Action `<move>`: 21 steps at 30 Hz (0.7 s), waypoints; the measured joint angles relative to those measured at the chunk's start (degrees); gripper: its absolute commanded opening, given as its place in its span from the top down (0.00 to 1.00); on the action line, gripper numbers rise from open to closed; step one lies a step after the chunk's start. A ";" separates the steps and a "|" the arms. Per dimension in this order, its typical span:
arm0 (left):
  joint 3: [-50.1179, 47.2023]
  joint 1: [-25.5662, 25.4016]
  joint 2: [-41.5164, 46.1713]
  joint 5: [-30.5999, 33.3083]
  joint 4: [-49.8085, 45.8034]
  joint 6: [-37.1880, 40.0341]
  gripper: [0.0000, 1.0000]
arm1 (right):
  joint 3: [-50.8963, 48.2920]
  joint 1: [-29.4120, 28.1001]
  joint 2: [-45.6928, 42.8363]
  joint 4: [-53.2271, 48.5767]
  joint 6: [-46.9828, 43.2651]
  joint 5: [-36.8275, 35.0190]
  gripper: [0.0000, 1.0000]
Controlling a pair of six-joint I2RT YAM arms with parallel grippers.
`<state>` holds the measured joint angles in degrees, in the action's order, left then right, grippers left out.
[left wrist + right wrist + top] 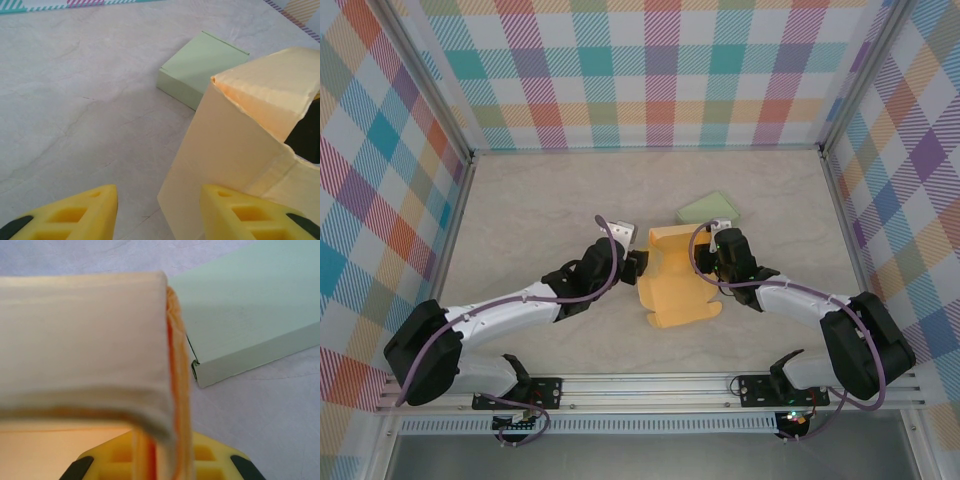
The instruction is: Fold the paper box
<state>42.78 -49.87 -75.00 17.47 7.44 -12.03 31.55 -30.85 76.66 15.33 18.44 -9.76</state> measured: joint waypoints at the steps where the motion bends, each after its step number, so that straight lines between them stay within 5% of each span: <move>1: 0.00 0.00 0.00 0.13 -0.11 0.37 0.53 | 0.00 0.00 0.00 0.00 -0.02 0.00 1.00; 21: 1.42 -0.39 -3.74 -2.93 0.22 7.30 0.43 | 0.00 0.02 0.00 -0.02 -0.02 -0.09 1.00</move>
<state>44.21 -50.26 -78.74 14.55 7.66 -4.73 31.55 -30.83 76.66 15.31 18.41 -9.85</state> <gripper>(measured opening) 0.560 0.097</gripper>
